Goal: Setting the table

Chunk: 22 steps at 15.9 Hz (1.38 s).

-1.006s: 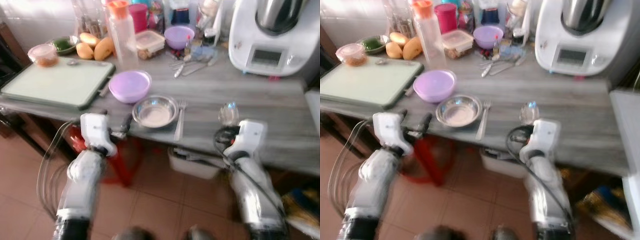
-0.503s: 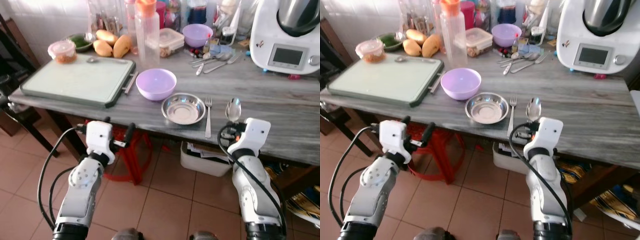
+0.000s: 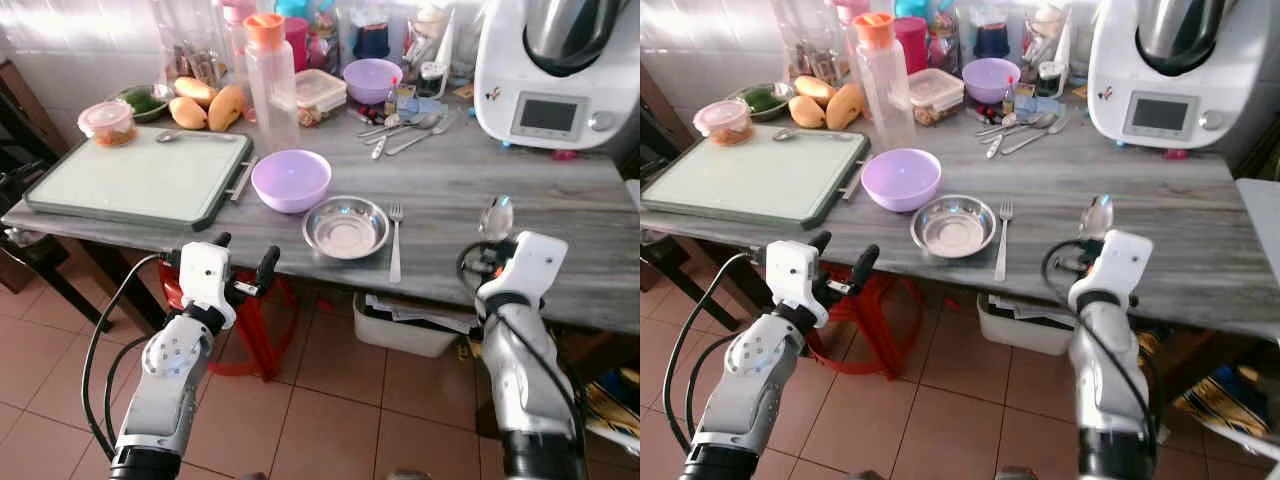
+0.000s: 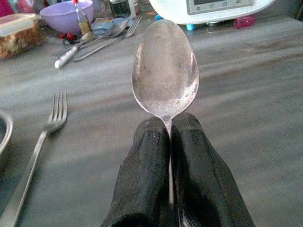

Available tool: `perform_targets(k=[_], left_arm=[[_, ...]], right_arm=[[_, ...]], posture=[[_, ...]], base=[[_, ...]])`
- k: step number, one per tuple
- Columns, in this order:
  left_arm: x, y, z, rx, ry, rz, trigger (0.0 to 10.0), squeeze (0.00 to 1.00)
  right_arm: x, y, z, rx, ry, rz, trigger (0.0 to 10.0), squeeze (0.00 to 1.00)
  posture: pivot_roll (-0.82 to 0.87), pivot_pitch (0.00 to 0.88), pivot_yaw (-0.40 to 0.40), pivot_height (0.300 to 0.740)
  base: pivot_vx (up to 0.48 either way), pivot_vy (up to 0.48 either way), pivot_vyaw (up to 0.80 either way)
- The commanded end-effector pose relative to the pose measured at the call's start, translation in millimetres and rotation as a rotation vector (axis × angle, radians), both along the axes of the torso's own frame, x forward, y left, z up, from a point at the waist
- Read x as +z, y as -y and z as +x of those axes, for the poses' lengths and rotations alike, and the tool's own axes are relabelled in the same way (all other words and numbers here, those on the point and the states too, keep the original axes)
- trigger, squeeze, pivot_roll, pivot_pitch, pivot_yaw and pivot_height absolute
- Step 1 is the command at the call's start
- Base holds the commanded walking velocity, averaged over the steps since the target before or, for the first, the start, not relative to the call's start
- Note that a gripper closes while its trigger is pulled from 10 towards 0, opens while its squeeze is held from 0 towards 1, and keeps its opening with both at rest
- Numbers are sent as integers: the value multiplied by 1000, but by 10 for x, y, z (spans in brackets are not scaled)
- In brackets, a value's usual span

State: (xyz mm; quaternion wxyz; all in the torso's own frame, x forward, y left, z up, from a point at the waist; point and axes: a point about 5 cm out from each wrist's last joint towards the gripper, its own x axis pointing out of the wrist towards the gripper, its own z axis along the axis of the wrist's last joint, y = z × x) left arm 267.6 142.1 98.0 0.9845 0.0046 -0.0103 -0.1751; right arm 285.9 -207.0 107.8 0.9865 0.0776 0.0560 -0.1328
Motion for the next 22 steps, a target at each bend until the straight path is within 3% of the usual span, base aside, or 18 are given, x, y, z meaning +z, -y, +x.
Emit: perform_targets(k=[1,5,7,9,17,22], left_arm=[[60,-7,14,-6,13,0,10000,0],[64,-21,-9,-6,8,8,10000,0],[86,-93,-94,0,-2,21,10000,0],[84,-125,-133,3,-10,27,10000,0],[98,-171,-245,-13,-46,54,10000,0],[61,-113,-344,-136,-115,37,10000,0]], right_arm=[[45,-44,114,-13,19,46,10000,0],[43,-84,204,-4,10,70,10000,0],[10,-192,311,10,0,95,10000,0],[-26,-218,277,-5,-10,114,10000,0],[-76,-92,317,-110,-41,157,10000,0],[-12,-122,458,-104,-31,189,10000,0]], posture=[[-24,6,73,740],[-12,19,75,740],[20,50,74,740],[31,62,74,740],[55,102,87,740],[68,123,103,740]], base=[[0,0,0],[0,0,0],[0,0,0],[0,0,0],[0,0,0],[0,0,0]])
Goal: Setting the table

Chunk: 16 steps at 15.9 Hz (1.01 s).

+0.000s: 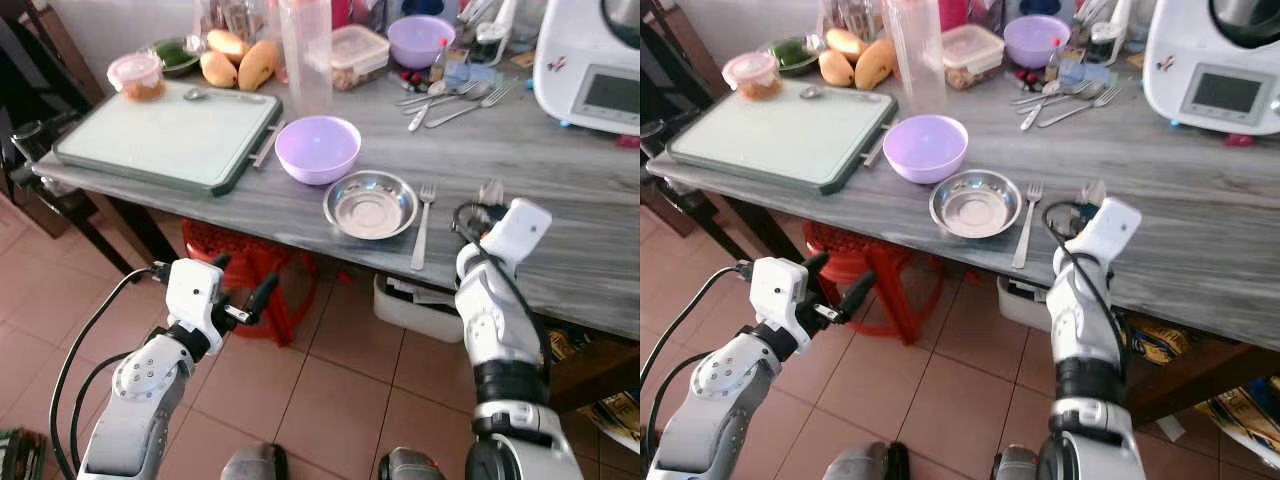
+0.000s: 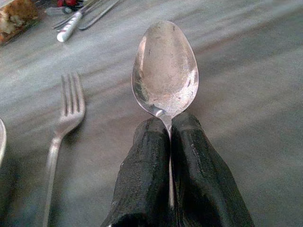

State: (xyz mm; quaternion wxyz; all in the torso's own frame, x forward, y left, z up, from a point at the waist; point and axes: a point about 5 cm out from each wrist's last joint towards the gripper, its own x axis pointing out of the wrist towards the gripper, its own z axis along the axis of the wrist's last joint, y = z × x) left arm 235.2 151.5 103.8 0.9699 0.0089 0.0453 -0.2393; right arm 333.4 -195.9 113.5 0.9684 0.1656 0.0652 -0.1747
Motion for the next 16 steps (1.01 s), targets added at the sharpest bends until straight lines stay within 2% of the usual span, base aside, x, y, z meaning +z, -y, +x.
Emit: perform_targets(k=[1,5,9,16], left_arm=[[8,-33,-30,-14,-9,14,10000,0],[15,-37,-30,-20,-16,23,10000,0],[23,-32,-33,-26,-23,23,10000,0],[13,-6,-17,-42,-30,32,10000,0]], right_arm=[[-58,-27,16,5,-26,20,10000,0],[3,-43,124,2,-19,30,10000,0],[-6,-35,167,0,-26,41,10000,0],[-158,-81,141,50,-107,42,10000,0]], posture=[[70,128,107,740],[74,132,106,740],[79,128,105,740],[71,121,109,740]], base=[[0,0,0],[0,0,0],[0,0,0],[0,0,0]])
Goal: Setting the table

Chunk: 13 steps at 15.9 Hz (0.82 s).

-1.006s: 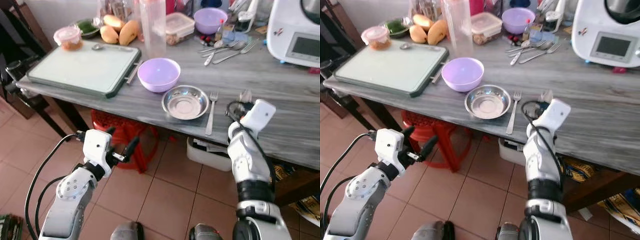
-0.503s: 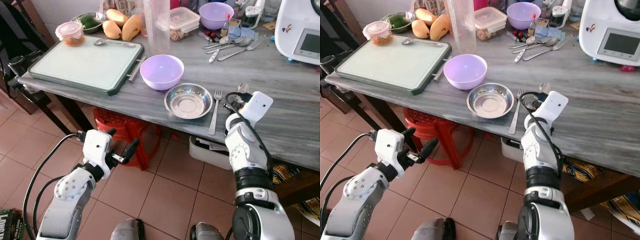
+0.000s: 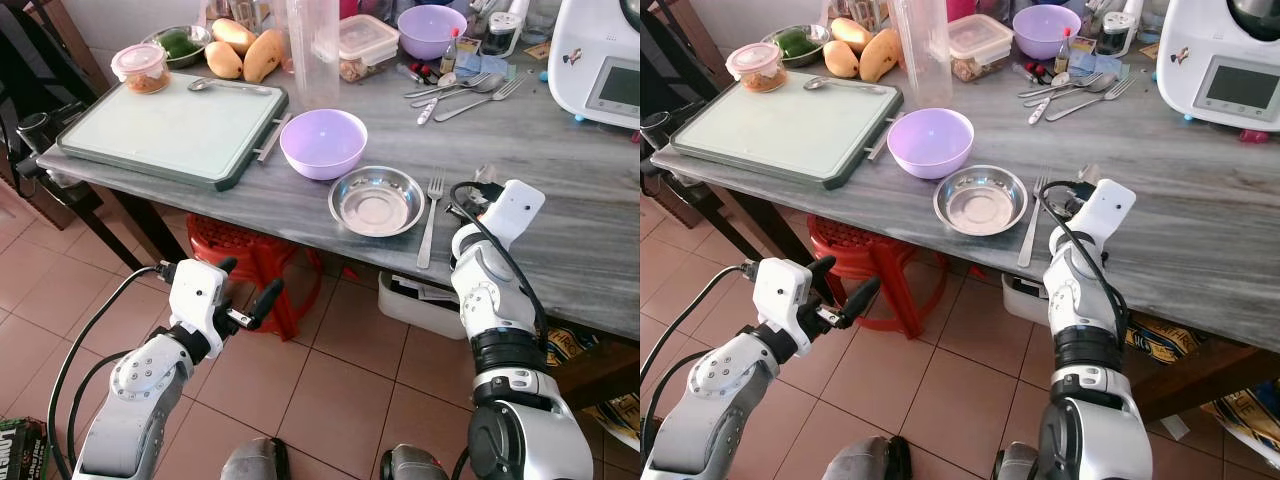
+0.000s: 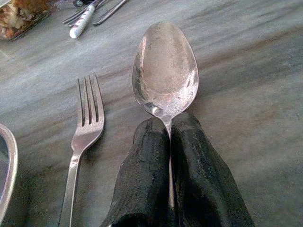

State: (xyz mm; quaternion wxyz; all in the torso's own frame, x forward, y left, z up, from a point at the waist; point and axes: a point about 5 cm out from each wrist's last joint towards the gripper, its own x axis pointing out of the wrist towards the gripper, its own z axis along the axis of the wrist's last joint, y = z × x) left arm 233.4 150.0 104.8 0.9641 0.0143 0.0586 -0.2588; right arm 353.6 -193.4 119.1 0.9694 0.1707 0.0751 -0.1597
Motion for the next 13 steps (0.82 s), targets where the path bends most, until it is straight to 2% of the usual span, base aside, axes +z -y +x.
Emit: perform_targets(k=[1,6,12,13], left_arm=[[2,-18,3,-3,-6,19,10000,0],[-2,-6,1,-6,-11,24,10000,0],[-19,15,2,-12,-17,29,10000,0],[-20,18,5,-12,-18,29,10000,0]], right_arm=[[-242,-64,-74,30,-112,17,10000,0],[-376,-77,-128,45,-185,2,10000,0],[-422,-67,-148,65,-217,-5,10000,0],[-429,-72,-150,67,-220,-5,10000,165]], posture=[[71,119,108,740],[71,120,108,740],[66,119,104,740],[65,119,104,740]], base=[[0,0,0],[0,0,0],[0,0,0],[0,0,0]])
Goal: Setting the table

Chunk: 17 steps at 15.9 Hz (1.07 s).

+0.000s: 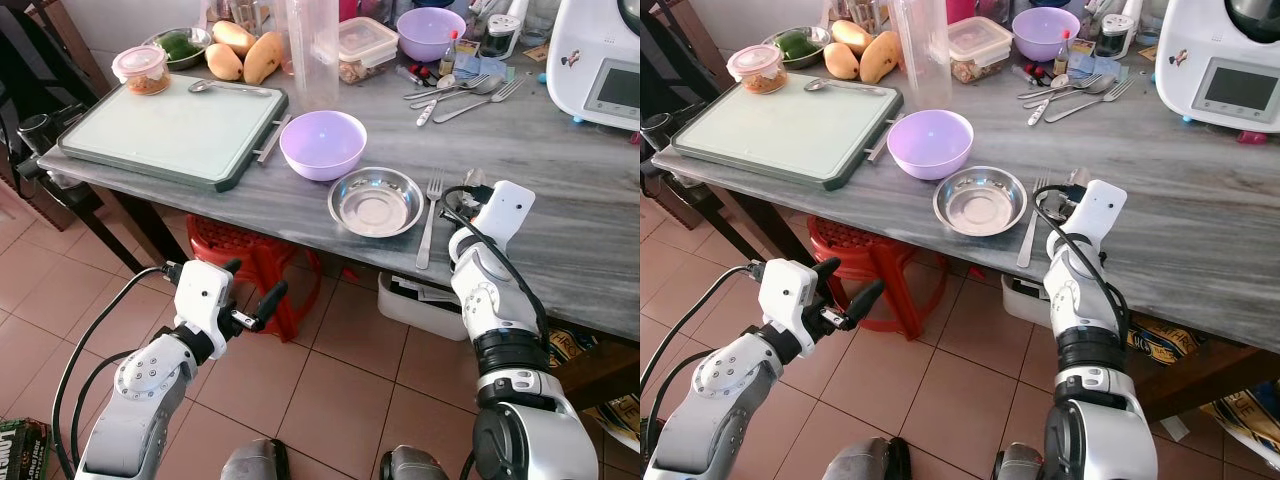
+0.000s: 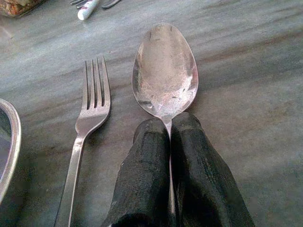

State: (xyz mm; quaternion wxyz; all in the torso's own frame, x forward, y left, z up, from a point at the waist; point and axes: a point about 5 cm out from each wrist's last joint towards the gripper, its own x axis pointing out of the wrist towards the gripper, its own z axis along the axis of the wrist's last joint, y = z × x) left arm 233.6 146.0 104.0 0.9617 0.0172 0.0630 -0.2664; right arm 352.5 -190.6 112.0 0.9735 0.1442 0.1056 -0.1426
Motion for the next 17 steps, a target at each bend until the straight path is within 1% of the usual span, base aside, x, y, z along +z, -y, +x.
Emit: perform_targets(k=[1,2,7,10,15,17], left_arm=[[-16,-21,4,4,-11,23,10000,0],[-19,-18,8,4,-11,24,10000,0],[-29,-13,17,6,-12,27,10000,0],[-35,-6,30,10,-11,30,10000,0],[-39,9,57,13,-6,27,10000,0],[-38,20,69,14,-2,21,10000,0]], right_arm=[[-367,-48,-142,18,-165,31,10000,576],[-380,-47,-148,27,-180,7,10000,1000],[-381,-22,-150,29,-176,7,10000,1000],[-345,-3,-156,37,-158,-16,10000,1000],[-204,27,-206,46,-90,-73,10000,1000],[-123,43,-245,48,-18,-86,10000,1000]], posture=[[65,118,103,740],[64,117,103,740],[61,113,102,740],[62,106,97,740],[48,97,94,740],[43,92,93,740]], base=[[0,0,0],[0,0,0],[0,0,0],[0,0,0],[0,0,0],[0,0,0]])
